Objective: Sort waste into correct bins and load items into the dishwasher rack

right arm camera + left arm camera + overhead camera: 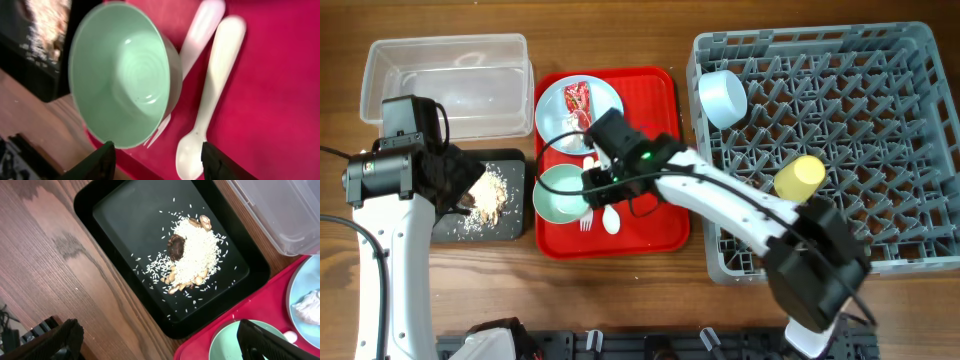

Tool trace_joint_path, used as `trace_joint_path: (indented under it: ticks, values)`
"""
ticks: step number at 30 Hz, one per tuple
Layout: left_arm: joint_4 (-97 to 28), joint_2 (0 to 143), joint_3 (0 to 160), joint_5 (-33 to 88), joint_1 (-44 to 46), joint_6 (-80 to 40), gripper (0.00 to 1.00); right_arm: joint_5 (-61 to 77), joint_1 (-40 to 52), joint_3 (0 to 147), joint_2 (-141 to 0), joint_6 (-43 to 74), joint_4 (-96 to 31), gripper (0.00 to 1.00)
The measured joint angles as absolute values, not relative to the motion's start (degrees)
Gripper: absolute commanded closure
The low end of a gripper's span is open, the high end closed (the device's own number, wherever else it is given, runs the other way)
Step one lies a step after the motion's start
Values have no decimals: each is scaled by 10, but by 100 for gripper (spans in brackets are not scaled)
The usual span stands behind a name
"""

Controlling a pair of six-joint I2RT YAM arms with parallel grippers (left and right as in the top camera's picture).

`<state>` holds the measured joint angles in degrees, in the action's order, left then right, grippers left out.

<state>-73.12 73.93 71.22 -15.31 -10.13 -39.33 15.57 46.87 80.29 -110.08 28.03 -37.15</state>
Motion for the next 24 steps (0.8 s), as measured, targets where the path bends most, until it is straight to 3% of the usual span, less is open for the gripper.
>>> trace_joint_path:
  ticks: [2, 7, 15, 20, 24]
  values:
    - [-731, 739, 712, -152, -101, -393, 0, 149, 479, 803, -1131, 299, -362, 55]
    - [-731, 739, 712, -151, -101, -393, 0, 91, 480, 803, -1152, 369, -367, 96]
    - [-731, 739, 712, -151, -101, -393, 0, -23, 444, 804, -1093, 355, -405, 96]
    - [-729, 739, 712, -151, -101, -393, 0, -187, 320, 827, -905, 282, -414, 96]
    - [-720, 739, 712, -151, -101, -393, 0, -363, 198, 828, -875, 136, -353, 96]
